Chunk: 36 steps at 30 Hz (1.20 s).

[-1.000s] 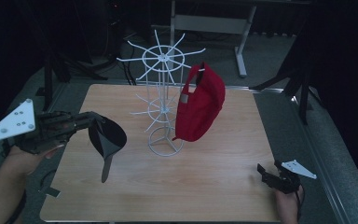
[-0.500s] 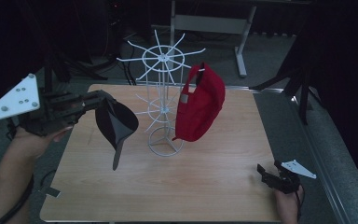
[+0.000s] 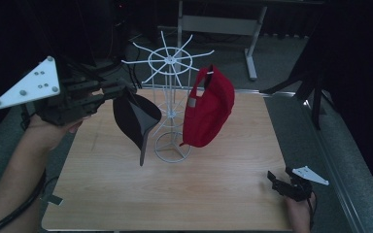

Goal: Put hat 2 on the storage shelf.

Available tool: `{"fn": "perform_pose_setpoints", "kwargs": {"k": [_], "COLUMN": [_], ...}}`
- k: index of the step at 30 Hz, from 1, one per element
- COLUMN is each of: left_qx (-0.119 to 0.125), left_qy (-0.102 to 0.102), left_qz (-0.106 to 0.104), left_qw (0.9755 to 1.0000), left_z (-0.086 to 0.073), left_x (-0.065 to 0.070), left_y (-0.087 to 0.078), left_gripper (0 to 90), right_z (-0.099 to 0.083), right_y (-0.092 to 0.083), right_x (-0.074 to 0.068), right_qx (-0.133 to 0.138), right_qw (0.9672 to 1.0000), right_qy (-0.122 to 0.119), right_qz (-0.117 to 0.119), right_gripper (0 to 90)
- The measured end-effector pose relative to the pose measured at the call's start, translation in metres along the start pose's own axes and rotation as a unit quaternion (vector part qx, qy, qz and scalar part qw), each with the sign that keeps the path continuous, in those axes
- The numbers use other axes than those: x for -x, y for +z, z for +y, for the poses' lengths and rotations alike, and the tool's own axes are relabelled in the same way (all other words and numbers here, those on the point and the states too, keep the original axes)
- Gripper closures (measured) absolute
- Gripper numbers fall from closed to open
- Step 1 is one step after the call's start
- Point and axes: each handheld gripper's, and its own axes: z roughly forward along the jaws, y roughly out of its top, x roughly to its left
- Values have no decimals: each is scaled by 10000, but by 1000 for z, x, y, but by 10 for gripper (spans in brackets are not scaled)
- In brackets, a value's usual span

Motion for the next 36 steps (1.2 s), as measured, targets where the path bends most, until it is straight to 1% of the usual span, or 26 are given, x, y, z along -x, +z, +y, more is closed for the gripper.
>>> {"fn": "perform_pose_setpoints", "kwargs": {"k": [1,2,3,5,7,8,11,12,14,15,16,18,21,22,23,25,26,27,29,30,31,32,33,35,36], "left_qx": [-17,-17,-12,-51,-36,-21,61,52,79,38,18,-30,-26,-15,-45,-62,-113,-126,-185,-184,-199,-199,-284,-368,-376], "left_qy": [41,41,64,64,-11,4,-69,-65,-104,-109,-139,-155,-231,-260,-274,-309,-317,-330,-365,-387,-408,-408,-388,-360,-376], "left_qz": [-5,-5,-110,-117,-91,-83,-33,23,19,79,56,82,50,0,6,-70,-57,-113,-130,-193,-214,-214,-219,-163,-200], "left_qw": [10000,10000,9999,9999,10000,10000,10000,10000,9999,9999,9999,9998,9997,9997,9996,9995,9994,9993,9991,9989,9987,9987,9986,9985,9984], "left_z": [2,2,5,9,13,15,21,23,26,27,27,28,26,25,23,20,18,16,12,10,8,8,4,0,-3], "left_x": [0,0,-2,-5,-8,-9,-12,-13,-15,-15,-16,-15,-14,-13,-12,-11,-11,-9,-8,-7,-5,-5,-3,0,1], "left_y": [2,2,6,10,12,14,17,19,22,24,27,31,38,40,42,45,47,48,51,52,53,53,55,57,58], "left_gripper": [836,836,836,836,836,836,836,836,836,836,836,836,836,836,835,835,835,835,835,834,833,833,833,832,831], "right_z": [0,0,0,0,0,0,0,0,0,0,0,0,0,0,0,0,0,0,0,0,0,0,0,0,0], "right_y": [0,0,0,0,0,0,0,1,1,1,1,0,1,0,0,0,0,0,1,1,1,1,1,1,1], "right_x": [0,0,0,0,0,0,0,0,0,0,0,1,0,0,0,1,1,1,1,1,1,1,1,1,1], "right_qx": [2,2,0,-5,-4,-7,-21,-30,-41,-41,-35,-31,-37,-36,-35,-29,-25,-26,-40,-43,-47,-47,-48,-51,-54], "right_qw": [10000,10000,10000,10000,10000,10000,10000,10000,10000,10000,10000,10000,10000,10000,10000,10000,10000,10000,10000,10000,9999,9999,9999,9999,9999], "right_qy": [-3,-3,6,23,8,14,25,22,7,5,8,29,27,26,27,37,38,39,30,26,30,30,30,31,30], "right_qz": [5,5,7,15,18,21,25,24,30,31,33,53,62,63,63,77,79,79,82,82,84,84,85,86,86], "right_gripper": [195,195,195,195,195,195,195,195,195,195,195,195,195,195,195,195,195,195,195,195,195,195,195,195,195]}}
